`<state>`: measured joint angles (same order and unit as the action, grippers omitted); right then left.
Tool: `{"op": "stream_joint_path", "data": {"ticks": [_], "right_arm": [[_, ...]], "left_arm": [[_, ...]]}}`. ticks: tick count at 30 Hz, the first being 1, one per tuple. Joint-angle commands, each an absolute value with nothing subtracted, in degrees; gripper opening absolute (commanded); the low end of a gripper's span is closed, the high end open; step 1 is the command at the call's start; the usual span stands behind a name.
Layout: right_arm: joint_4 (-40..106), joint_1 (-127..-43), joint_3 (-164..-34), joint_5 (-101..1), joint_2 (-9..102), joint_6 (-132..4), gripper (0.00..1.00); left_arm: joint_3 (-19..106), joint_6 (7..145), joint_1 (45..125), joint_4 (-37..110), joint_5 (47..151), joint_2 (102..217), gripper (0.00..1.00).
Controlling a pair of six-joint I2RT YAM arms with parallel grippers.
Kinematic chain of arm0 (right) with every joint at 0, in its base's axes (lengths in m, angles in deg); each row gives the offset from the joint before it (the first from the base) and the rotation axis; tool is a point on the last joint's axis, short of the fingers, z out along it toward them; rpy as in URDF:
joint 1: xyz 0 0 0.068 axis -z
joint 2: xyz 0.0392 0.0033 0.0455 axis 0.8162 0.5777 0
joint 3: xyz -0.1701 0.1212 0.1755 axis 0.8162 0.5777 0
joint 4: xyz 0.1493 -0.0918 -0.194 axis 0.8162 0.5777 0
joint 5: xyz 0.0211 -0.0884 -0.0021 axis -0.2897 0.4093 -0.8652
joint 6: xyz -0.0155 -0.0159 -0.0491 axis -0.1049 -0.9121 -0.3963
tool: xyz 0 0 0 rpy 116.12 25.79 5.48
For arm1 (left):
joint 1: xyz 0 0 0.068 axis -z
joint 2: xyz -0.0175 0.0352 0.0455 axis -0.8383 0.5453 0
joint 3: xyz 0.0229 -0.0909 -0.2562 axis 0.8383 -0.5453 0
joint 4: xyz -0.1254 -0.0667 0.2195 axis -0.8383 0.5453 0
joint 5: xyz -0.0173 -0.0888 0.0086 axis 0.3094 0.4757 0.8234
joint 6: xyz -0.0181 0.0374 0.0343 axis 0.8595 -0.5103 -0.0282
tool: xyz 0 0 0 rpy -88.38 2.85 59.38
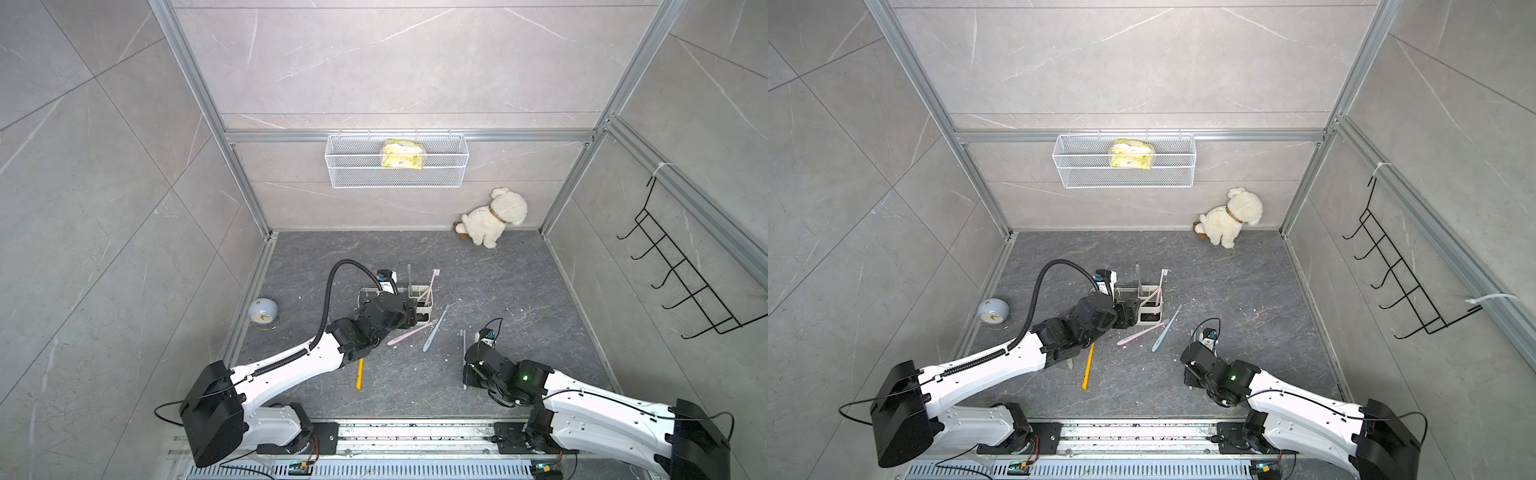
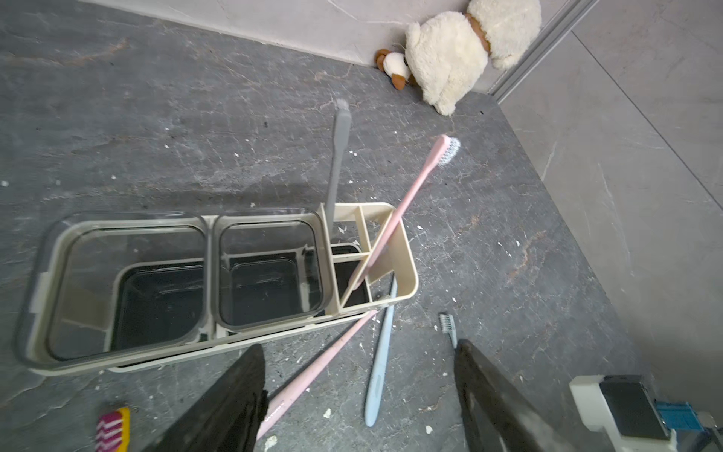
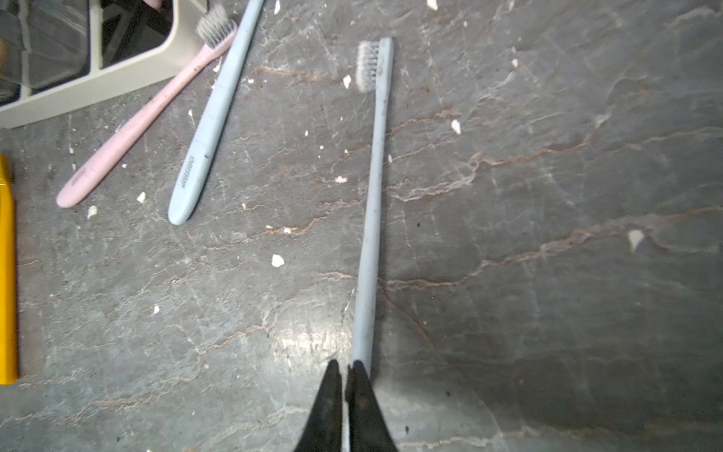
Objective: Place the toothbrush into the toothbrush holder
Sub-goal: Move the toothbrush to the center of the board, then pick up the toothbrush from the center of the board.
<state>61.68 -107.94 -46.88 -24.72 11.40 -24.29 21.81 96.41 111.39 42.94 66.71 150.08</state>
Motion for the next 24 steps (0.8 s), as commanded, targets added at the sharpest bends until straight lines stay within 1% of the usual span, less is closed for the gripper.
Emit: {"op": "stream_joint_path", "data": {"ticks": [1, 3, 4, 5, 8, 11, 13, 14, 21, 24], "right_arm": [[66.7, -108.3, -47.7, -25.7, 11.1, -24.8, 0.32], [69.6, -108.4, -50.1, -25.7, 13.3, -24.6, 0.54], [70.5, -108.7, -51.2, -25.5, 14.8, -24.6, 0.61], [71.1, -109.3, -52.4, -25.1, 16.6, -24.4, 0.65], [72.5, -111.3, -55.3, -23.3, 22.1, -23.2, 0.68], [73.9, -112.3, -57.7, -22.1, 28.0, -21.1, 0.67], [74.2, -112.5, -58.3, -21.9, 30.8, -19.8, 0.64], [74.2, -112.7, -58.3, -21.5, 32.1, -19.4, 0.61], [70.4, -113.2, -57.3, -22.0, 36.3, -19.8, 0.22], [69.9, -113.6, -57.5, -21.2, 35.6, -20.3, 0.1]], "left_arm": [[24.7, 98.5, 112.4, 38.6, 68.3, 150.8, 0.77], [24.6, 98.7, 112.5, 38.3, 68.2, 151.3, 0.77], [24.6, 98.9, 112.6, 38.2, 68.2, 151.4, 0.77], [24.5, 99.0, 112.6, 38.1, 68.2, 151.6, 0.78], [24.0, 99.3, 112.7, 37.6, 68.0, 151.4, 0.78], [23.1, 99.4, 112.8, 37.6, 67.6, 150.3, 0.78], [22.6, 99.9, 112.8, 37.6, 67.4, 149.6, 0.78], [22.7, 99.6, 112.7, 38.0, 67.5, 149.2, 0.78], [21.4, 99.1, 112.9, 40.4, 65.7, 147.4, 0.79], [20.6, 99.3, 112.8, 40.4, 65.1, 146.7, 0.79]]}}
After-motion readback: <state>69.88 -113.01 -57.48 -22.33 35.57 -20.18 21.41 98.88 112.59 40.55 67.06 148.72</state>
